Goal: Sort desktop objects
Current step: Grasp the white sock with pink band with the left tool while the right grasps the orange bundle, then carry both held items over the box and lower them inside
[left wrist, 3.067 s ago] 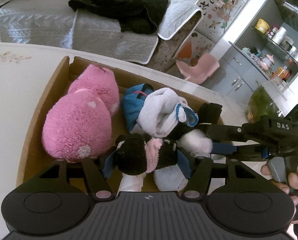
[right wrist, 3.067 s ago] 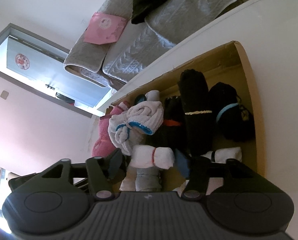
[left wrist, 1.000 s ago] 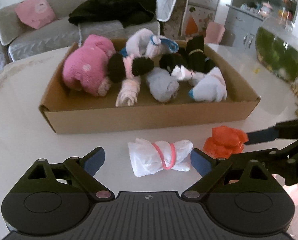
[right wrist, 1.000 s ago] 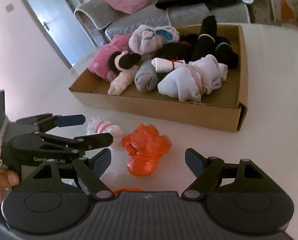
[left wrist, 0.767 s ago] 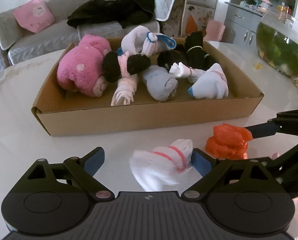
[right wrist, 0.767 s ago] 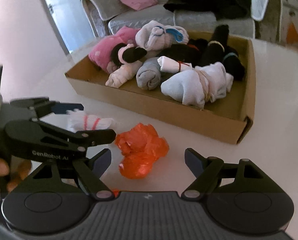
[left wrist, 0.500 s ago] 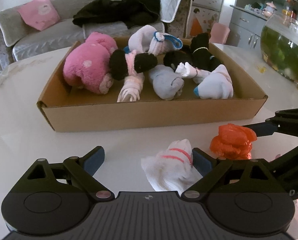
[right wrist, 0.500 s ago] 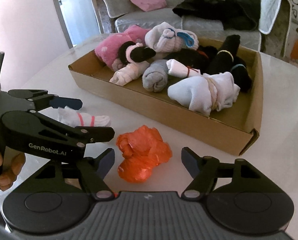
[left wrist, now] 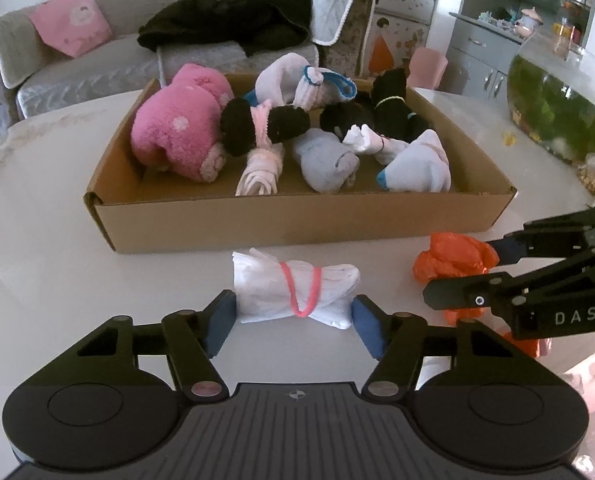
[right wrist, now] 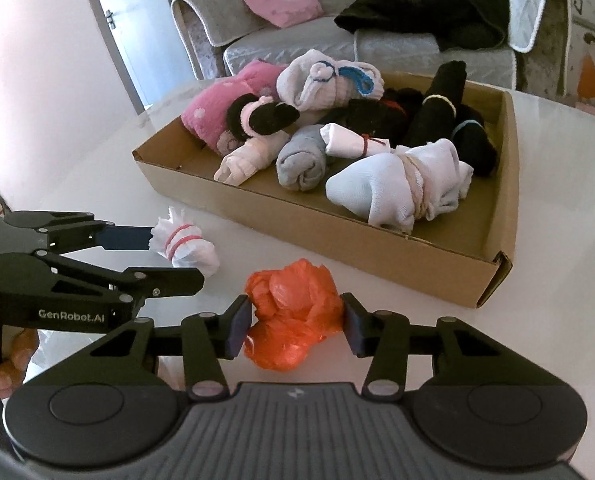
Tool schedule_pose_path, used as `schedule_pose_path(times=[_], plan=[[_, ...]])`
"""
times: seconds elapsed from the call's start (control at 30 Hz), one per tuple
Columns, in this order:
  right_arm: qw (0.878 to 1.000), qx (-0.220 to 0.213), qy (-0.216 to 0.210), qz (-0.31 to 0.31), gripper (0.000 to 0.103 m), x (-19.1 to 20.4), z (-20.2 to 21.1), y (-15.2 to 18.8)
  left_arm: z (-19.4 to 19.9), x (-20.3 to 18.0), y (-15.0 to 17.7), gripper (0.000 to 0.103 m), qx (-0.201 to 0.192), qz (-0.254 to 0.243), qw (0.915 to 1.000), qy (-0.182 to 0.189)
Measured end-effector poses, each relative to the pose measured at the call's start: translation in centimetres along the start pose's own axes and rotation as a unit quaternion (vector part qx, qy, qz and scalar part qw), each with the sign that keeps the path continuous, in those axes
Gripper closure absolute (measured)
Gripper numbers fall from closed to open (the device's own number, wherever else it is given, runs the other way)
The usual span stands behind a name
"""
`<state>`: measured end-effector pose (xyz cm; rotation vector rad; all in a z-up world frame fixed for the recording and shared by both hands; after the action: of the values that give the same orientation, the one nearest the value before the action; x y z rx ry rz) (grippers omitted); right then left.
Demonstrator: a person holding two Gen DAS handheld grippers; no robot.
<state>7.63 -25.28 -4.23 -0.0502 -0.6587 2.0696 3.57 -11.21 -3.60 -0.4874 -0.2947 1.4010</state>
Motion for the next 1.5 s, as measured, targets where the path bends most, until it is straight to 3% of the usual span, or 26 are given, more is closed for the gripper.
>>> schedule_pose_path(times=[0.3,0.57,1.13,1.5], plan=[[1.0,-0.007,-0.012,-0.02,0.059,-0.9,0.8,-0.1,0.3,-0.3,0.0,0.034,-0.005,0.005,0.9999,0.012],[0.997,-0.036,-0.035,-0.052,0.059,-2.4,4.1,-0.4,3.7,-0.1,-0.1,0.034,-0.036,0.002,0.9994,0.003],[0.989,-0.105,-0.075,-0.076,0.059,-3.4,11.5,-3.0,10.9,-0.4,-3.4,0.034,-0.107,-0.017,0.9935,-0.033],[0.985,-0.125,-0.092,-0.079,0.059,-3.7,13.2,-5.0,12.5,-0.8,-5.8,0.034,-0.133,-0.013,0.9907,-0.026]])
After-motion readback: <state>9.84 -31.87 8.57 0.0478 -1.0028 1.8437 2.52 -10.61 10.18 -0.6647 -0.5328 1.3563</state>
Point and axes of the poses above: each gripper's, at about its wrist camera, not at the fingertips, and z roughly against the way its jaws point, x to its left, y to its underside, the point moved 4 cm from there along -z, roughly the way its jaws point, and after that the axes turned 13 degrees about x, right-handed, at the moved point
